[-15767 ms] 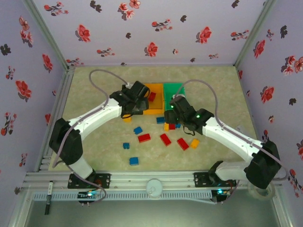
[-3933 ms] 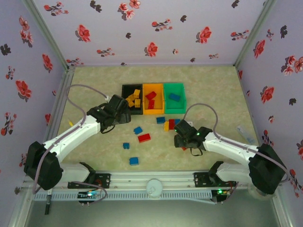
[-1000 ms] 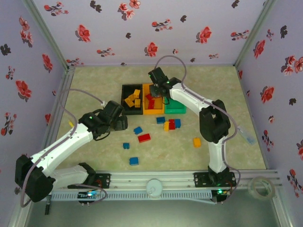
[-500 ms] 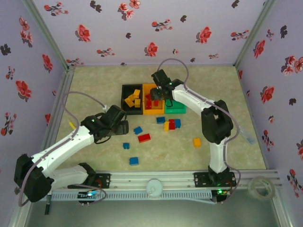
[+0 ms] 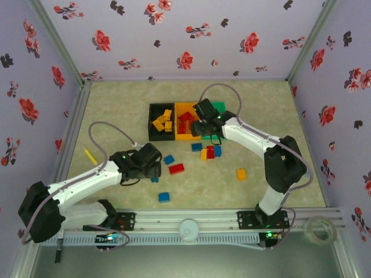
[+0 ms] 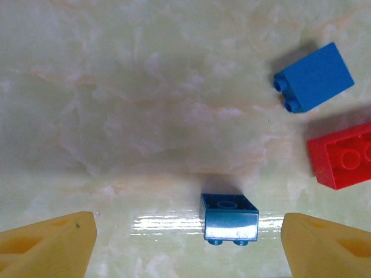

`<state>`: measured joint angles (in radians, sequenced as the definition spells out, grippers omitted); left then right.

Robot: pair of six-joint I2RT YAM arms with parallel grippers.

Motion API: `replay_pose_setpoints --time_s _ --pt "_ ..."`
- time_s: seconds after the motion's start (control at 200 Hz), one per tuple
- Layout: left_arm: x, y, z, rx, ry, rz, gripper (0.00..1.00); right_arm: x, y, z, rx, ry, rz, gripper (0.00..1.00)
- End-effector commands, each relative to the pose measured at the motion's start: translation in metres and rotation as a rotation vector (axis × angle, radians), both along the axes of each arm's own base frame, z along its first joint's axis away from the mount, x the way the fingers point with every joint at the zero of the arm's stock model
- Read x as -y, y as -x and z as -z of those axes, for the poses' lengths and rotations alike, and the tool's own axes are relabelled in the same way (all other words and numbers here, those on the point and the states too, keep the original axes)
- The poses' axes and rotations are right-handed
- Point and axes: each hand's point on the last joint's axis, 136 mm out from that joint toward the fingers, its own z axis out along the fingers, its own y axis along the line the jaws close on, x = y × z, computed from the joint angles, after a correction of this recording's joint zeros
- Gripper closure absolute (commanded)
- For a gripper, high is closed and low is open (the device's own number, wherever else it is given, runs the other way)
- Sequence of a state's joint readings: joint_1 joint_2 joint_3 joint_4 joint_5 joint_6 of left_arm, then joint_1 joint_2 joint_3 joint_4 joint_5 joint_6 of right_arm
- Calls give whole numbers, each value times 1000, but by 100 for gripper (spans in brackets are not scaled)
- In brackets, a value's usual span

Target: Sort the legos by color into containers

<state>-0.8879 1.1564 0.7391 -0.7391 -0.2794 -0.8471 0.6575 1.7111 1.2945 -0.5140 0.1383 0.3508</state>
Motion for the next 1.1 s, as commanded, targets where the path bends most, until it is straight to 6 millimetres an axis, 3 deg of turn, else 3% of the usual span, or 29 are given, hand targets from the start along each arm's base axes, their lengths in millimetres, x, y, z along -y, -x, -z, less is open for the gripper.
replay_pose_setpoints --time_s 0.0,0.24,0.57,1.09 --pt "7 5 10 -14 17 -22 17 10 5 -11 33 11 21 39" --pt "16 9 26 -46 -10 -12 20 18 14 -9 30 15 34 39" --pt "23 10 44 -78 -21 -1 32 23 22 5 0 24 42 39" --pt "26 13 53 -100 -52 3 43 27 28 11 -11 34 47 40"
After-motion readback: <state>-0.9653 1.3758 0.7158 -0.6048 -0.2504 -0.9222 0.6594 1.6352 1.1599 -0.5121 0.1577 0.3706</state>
